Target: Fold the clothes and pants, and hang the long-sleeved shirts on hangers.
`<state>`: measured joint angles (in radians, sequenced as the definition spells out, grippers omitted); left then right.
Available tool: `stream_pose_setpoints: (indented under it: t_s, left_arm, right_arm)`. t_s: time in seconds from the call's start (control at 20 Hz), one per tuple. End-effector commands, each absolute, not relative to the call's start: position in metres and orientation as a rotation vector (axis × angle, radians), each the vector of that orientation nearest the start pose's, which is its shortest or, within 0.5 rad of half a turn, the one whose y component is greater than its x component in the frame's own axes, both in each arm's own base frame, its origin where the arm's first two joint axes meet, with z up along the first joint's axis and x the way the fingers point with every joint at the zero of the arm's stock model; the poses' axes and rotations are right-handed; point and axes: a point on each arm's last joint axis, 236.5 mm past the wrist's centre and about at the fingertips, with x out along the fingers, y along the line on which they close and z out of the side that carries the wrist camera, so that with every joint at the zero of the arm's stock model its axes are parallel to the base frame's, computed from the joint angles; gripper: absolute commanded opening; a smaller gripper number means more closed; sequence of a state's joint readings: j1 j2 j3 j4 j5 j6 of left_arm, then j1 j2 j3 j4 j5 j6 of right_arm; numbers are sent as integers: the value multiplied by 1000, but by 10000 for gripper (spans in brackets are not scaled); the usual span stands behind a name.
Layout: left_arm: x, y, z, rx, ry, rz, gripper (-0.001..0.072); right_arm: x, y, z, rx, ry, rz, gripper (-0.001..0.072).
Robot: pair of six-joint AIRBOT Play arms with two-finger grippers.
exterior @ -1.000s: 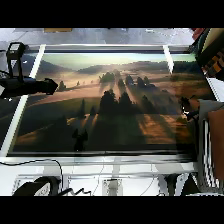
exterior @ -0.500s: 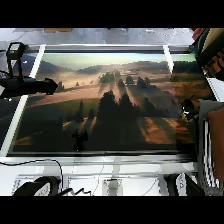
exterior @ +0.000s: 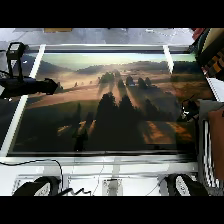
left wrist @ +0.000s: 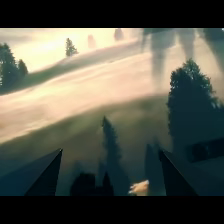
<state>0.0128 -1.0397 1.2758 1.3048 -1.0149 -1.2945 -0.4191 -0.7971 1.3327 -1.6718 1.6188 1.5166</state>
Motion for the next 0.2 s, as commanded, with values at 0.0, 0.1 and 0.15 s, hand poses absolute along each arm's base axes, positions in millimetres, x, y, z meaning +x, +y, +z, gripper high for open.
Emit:
stream_pose_setpoints:
  t_s: [0.0, 0.1, 0.15]
  left_arm:
    - [411, -47, 176, 36, 742, -251, 698]
    - [411, -47, 176, 36, 742, -251, 698]
    - [411, -47, 176, 36, 742, -251, 698]
  right_arm:
    - [228, -126, 187, 130, 1110, -442, 12]
    - [234, -120, 187, 142, 1092, -413, 13]
    - [238, -117, 188, 149, 1079, -397, 12]
